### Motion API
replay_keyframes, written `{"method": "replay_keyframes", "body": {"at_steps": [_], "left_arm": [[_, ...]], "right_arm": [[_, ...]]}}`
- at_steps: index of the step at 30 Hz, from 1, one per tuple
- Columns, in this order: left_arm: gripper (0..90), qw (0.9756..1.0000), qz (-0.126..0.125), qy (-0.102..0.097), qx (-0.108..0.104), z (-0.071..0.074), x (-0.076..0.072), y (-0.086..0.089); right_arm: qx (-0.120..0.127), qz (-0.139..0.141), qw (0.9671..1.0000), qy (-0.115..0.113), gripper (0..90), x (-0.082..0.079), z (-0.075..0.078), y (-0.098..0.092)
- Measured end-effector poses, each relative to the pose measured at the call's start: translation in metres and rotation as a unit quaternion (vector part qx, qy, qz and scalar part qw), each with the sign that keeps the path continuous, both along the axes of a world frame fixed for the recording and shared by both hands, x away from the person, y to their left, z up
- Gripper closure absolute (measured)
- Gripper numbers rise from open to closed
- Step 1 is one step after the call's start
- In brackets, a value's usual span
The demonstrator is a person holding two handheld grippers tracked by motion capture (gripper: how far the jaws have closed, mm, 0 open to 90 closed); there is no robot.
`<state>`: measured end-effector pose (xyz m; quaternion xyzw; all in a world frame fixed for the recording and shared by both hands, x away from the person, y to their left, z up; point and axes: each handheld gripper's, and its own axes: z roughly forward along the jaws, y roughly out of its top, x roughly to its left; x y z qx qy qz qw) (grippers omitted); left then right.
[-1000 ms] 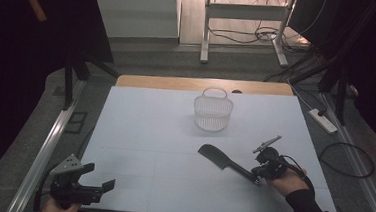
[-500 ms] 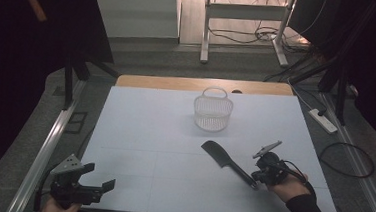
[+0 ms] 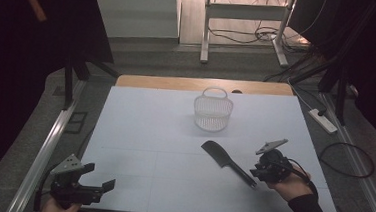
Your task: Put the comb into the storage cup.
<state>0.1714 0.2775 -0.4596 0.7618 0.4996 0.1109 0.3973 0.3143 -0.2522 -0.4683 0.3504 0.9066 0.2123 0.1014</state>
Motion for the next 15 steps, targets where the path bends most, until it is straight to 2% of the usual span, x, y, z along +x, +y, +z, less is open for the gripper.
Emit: {"method": "replay_keyframes", "body": {"at_steps": [10,15], "left_arm": [[3.9,1.0000,0.000,0.001,0.000,0.000,0.000,0.000],[4.0,1.0000,0.000,0.001,-0.001,0.000,0.000,0.000]], "right_arm": [[0.018,-0.007,0.9994,-0.029,39.7,-0.002,0.010,0.002],[0.022,-0.015,0.9994,-0.023,24.3,-0.002,0.014,0.006]]}}
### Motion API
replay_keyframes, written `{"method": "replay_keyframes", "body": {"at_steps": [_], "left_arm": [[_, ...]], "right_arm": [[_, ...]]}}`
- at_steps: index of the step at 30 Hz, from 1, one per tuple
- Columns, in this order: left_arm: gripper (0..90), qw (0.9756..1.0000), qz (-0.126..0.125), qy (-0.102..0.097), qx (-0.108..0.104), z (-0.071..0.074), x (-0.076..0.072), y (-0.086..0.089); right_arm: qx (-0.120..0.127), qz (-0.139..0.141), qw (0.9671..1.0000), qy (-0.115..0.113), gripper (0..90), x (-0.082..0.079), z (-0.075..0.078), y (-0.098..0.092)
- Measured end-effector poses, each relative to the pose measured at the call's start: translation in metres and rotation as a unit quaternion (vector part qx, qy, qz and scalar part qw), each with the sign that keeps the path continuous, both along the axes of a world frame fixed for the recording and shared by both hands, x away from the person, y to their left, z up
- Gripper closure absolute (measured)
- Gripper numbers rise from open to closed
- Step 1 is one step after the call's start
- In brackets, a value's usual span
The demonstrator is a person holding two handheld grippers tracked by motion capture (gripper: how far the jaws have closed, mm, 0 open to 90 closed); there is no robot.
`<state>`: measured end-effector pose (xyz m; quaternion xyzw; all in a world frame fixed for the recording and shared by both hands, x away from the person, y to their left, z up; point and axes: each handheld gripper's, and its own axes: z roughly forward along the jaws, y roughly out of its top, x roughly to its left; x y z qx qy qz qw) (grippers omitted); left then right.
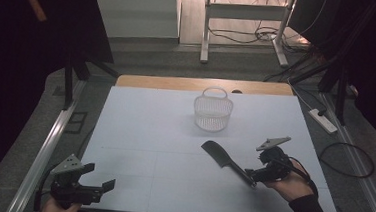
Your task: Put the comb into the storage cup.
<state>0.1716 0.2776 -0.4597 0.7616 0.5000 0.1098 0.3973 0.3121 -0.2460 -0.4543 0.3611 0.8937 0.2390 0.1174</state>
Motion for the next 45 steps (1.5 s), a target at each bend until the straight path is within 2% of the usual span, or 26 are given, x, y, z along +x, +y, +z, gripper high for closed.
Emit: {"method": "replay_keyframes", "body": {"at_steps": [6,11,15,17,24,32,45], "left_arm": [[4.0,1.0000,0.000,0.001,0.000,0.000,0.000,0.000],[4.0,1.0000,0.000,0.001,0.000,0.000,0.000,0.000],[4.0,1.0000,0.000,0.001,0.000,0.000,0.000,0.000],[4.0,1.0000,0.000,0.001,0.000,0.000,0.000,0.000],[4.0,1.0000,0.000,0.002,0.001,0.000,0.000,0.000],[4.0,1.0000,0.000,0.002,0.001,0.000,0.001,0.000],[3.9,1.0000,-0.003,0.001,0.005,0.000,0.000,-0.001]], "right_arm": [[-0.008,0.013,0.9998,-0.009,7.9,-0.001,0.002,0.008],[-0.006,0.019,0.9997,-0.012,0.5,0.000,0.002,0.016],[-0.010,0.026,0.9996,-0.008,0.0,0.002,0.002,0.018],[-0.006,0.021,0.9998,-0.003,0.0,0.003,0.002,0.020],[-0.016,0.028,0.9995,0.004,0.0,0.006,0.001,0.031],[-0.039,0.032,0.9987,0.012,0.0,0.011,-0.002,0.044],[-0.059,0.037,0.9973,0.023,0.0,0.018,-0.015,0.057]]}}
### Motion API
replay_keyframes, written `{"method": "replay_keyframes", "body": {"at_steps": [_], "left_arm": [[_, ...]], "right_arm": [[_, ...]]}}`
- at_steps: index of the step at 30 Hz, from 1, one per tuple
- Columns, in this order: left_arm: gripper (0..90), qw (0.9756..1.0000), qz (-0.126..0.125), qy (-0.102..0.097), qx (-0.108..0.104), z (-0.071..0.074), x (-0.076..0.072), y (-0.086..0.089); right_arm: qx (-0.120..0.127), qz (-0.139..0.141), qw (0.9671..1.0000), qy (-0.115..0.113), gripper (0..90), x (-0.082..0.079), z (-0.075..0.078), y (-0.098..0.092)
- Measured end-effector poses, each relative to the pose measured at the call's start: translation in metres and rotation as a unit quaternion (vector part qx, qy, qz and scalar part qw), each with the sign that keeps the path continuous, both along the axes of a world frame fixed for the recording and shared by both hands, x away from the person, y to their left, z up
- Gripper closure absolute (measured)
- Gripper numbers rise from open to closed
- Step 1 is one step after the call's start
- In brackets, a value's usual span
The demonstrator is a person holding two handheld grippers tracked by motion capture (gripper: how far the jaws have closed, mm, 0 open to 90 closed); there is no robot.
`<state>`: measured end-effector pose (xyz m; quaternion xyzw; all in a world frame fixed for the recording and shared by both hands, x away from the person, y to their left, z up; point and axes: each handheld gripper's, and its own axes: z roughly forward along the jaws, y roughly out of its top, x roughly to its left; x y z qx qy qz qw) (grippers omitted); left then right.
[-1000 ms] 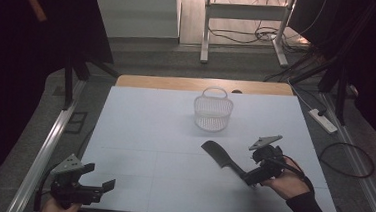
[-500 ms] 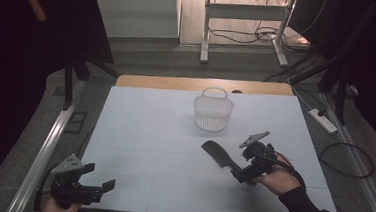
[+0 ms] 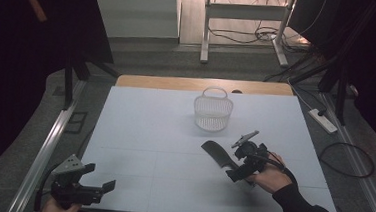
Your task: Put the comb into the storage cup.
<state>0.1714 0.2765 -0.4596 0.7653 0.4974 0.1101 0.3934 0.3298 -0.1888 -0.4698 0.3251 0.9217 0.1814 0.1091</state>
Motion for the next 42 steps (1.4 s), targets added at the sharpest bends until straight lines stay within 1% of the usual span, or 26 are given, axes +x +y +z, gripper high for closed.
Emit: {"method": "replay_keyframes", "body": {"at_steps": [2,8,14,16,20,25,28,31,35,37,39,42], "left_arm": [[4.0,1.0000,0.001,0.000,-0.001,0.000,0.000,0.000],[3.9,1.0000,0.001,0.001,-0.002,0.000,0.000,0.001],[4.0,1.0000,-0.003,0.000,0.001,0.000,0.000,0.000],[4.0,1.0000,-0.004,-0.001,0.001,0.000,0.000,0.000],[3.9,1.0000,-0.004,-0.001,0.000,0.000,0.000,0.000],[3.9,1.0000,-0.003,-0.002,-0.002,0.000,0.000,0.000],[3.9,1.0000,-0.002,-0.001,-0.004,0.000,0.000,0.000],[3.9,1.0000,-0.002,-0.001,-0.003,0.000,0.000,0.001],[3.9,1.0000,-0.001,0.000,-0.004,0.000,0.000,0.001],[3.9,1.0000,-0.001,0.000,-0.004,0.000,0.000,0.001],[3.9,1.0000,-0.001,0.001,-0.004,0.000,0.000,0.001],[3.9,1.0000,0.000,0.002,-0.004,0.000,0.001,0.001]], "right_arm": [[0.000,0.001,1.0000,-0.002,0.0,-0.001,-0.002,0.000],[-0.004,-0.008,1.0000,0.004,0.0,0.002,-0.009,0.000],[-0.010,-0.004,0.9999,0.007,0.0,0.004,-0.017,0.003],[-0.012,-0.004,0.9998,0.012,0.0,0.004,-0.020,0.004],[-0.028,-0.002,0.9994,0.022,0.0,0.006,-0.030,0.005],[-0.047,-0.003,0.9983,0.032,0.0,0.006,-0.039,0.003],[-0.041,-0.007,0.9983,0.041,0.0,0.008,-0.041,0.001],[-0.035,-0.016,0.9978,0.054,0.0,0.010,-0.042,0.000],[-0.032,-0.015,0.9979,0.054,0.2,0.010,-0.042,-0.001],[-0.030,-0.020,0.9977,0.057,2.9,0.009,-0.041,-0.001],[-0.029,-0.019,0.9978,0.057,9.1,0.008,-0.038,-0.001],[-0.028,-0.011,0.9980,0.056,26.7,0.006,-0.033,-0.001]]}}
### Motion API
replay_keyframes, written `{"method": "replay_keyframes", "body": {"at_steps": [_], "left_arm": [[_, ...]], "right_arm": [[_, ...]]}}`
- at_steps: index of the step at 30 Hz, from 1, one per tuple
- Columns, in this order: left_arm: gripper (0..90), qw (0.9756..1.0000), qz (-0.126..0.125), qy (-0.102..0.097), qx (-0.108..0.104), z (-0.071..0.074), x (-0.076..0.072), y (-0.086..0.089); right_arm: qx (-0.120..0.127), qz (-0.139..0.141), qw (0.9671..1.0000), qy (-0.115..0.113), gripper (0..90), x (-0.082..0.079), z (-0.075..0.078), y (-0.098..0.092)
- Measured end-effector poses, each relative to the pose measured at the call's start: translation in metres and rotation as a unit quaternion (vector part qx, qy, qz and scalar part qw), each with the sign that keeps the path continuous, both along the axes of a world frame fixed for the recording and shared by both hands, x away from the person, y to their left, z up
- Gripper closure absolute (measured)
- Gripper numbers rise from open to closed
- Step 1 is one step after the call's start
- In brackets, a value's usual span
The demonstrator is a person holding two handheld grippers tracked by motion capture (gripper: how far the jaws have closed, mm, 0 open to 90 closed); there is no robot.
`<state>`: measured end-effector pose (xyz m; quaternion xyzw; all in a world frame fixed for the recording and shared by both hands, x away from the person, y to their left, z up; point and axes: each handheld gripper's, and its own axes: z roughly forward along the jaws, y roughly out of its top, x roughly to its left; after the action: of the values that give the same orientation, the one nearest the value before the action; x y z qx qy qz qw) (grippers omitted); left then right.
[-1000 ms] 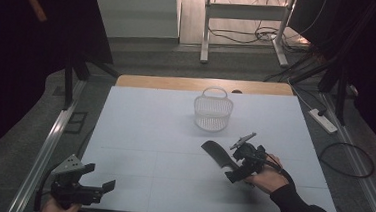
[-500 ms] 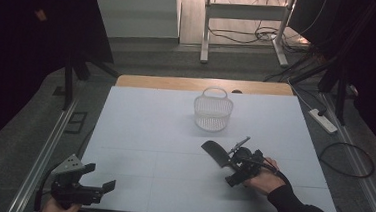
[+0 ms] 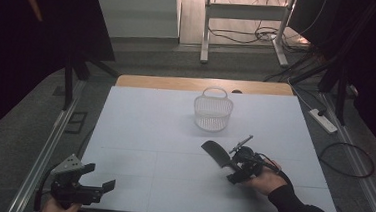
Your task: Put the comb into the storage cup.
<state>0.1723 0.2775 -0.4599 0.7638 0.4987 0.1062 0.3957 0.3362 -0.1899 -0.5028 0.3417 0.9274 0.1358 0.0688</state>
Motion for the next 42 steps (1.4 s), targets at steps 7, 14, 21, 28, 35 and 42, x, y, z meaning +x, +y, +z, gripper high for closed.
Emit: {"method": "replay_keyframes", "body": {"at_steps": [7,14,21,28,35,42], "left_arm": [[3.9,1.0000,0.001,0.002,0.001,0.000,0.000,0.000],[4.0,1.0000,0.004,0.003,-0.002,0.000,0.000,0.001],[3.8,1.0000,0.005,0.001,-0.003,0.000,0.000,0.001],[2.7,0.9999,0.007,-0.001,-0.008,0.000,0.000,0.002],[1.4,0.9999,0.000,0.000,-0.010,0.001,0.000,0.001],[0.2,0.9998,-0.016,-0.003,-0.011,0.002,0.004,-0.003]], "right_arm": [[0.000,0.008,1.0000,0.001,66.9,-0.001,0.006,-0.002],[0.001,0.008,1.0000,0.002,72.4,-0.001,0.007,-0.002],[0.005,0.003,0.9999,-0.010,72.7,-0.004,0.007,-0.004],[0.027,0.003,0.9993,-0.024,72.7,-0.006,0.013,-0.008],[0.050,0.007,0.9980,-0.037,72.7,-0.011,0.021,-0.015],[0.076,0.017,0.9953,-0.057,72.7,-0.017,0.029,-0.018]]}}
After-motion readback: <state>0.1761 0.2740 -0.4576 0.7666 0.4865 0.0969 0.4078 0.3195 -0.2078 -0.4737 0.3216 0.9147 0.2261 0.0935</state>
